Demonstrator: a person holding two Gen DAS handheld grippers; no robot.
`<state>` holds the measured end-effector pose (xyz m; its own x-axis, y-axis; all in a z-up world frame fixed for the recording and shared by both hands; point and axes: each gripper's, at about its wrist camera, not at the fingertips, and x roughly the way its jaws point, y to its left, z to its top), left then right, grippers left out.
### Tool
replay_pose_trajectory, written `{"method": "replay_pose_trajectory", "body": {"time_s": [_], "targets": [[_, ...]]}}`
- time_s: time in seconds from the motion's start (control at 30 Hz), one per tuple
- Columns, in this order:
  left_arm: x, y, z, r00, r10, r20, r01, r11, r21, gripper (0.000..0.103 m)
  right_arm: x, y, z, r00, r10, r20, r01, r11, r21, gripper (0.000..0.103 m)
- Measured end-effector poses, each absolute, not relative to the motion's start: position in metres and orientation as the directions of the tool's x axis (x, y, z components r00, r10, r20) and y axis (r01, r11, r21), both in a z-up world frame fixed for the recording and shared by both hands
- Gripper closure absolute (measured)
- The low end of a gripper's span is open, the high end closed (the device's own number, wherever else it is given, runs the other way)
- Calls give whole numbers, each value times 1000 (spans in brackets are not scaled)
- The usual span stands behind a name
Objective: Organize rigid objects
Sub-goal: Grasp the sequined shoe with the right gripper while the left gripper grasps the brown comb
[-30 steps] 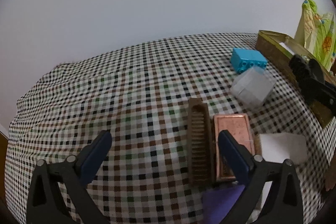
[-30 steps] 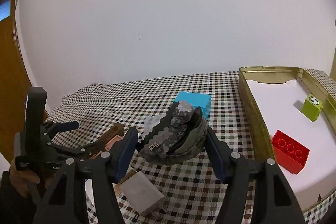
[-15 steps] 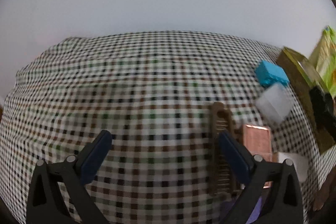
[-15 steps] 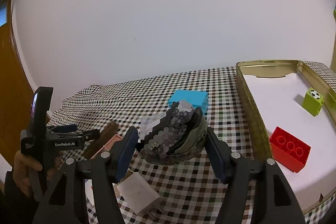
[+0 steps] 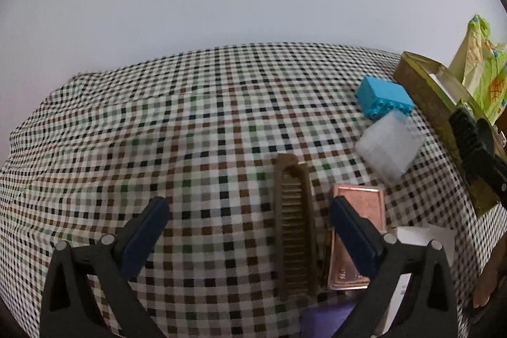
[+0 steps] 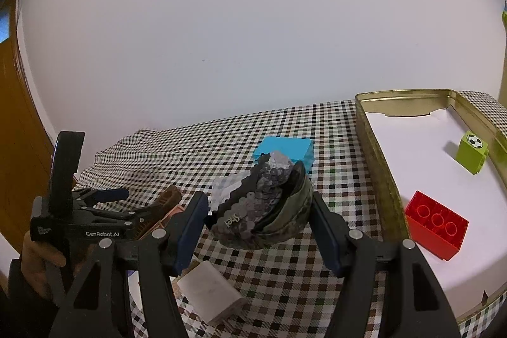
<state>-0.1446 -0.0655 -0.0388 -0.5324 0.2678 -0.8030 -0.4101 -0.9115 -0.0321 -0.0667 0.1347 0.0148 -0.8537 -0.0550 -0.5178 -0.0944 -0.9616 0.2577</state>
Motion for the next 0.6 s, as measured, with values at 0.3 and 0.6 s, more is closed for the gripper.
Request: {"method": "replay_pose_trajectory", "body": {"time_s": [0.3, 0.6], "targets": [[-150, -83, -49, -540, 157, -827, -305, -952, 18, 0, -65, 135, 15, -853, -59, -519, -88, -963, 253, 37], [-129, -80, -53, -569, 162, -806, -264, -965, -7, 9, -64, 135, 14, -850, -40, -525, -101, -966, 237, 37]]}}
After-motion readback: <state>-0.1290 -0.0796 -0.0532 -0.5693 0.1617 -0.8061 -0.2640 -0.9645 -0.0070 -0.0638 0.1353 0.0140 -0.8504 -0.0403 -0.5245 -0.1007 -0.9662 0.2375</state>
